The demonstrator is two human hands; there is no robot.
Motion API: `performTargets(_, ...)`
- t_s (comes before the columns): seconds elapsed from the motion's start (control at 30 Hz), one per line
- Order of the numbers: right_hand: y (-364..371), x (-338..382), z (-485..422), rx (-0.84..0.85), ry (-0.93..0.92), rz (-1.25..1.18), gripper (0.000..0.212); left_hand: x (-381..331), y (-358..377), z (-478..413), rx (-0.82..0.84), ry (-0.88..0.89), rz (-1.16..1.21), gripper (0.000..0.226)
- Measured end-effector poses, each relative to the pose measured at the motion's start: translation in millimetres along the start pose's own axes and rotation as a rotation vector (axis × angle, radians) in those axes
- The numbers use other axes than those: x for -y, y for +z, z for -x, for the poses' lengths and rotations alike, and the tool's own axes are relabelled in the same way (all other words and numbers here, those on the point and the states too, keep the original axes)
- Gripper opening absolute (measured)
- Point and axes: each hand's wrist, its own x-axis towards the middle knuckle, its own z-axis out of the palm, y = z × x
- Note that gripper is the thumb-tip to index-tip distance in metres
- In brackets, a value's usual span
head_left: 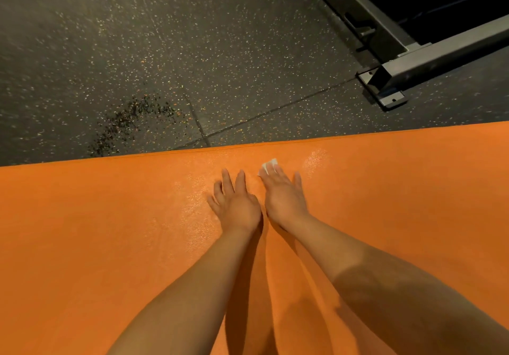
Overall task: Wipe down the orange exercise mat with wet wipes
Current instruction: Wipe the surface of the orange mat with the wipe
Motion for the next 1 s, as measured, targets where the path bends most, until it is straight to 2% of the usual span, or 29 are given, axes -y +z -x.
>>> performTargets(0.13, 6, -3, 31, 0.029, -0.012, 0.019, 0.065, 8, 15, 40, -0.027, 0.117, 0.017, 0.059)
performTargets(0.37, 17, -17, 106, 0.082, -0.01, -0.018, 0.067, 22, 27, 117, 0.039, 0.088, -0.016, 0.053)
performTargets(0.53, 25, -20, 175, 0.153, 0.02, -0.054, 0.065, 35, 34, 177, 0.125, 0.136, -0.097, 0.055)
performTargets(0.67, 37, -31, 243, 0.228, 0.046, -0.047, 0.064, 41, 35, 241, 0.222, 0.096, -0.166, 0.063)
performTargets(0.83, 44, -35, 321, 0.283, 0.043, -0.043, 0.059, 43, 39, 318, 0.279, 0.0, -0.103, 0.051)
performTargets(1.0, 40, -36, 369, 0.362, -0.002, -0.062, 0.064, 39, 39, 358, 0.304, 0.015, -0.049, 0.046)
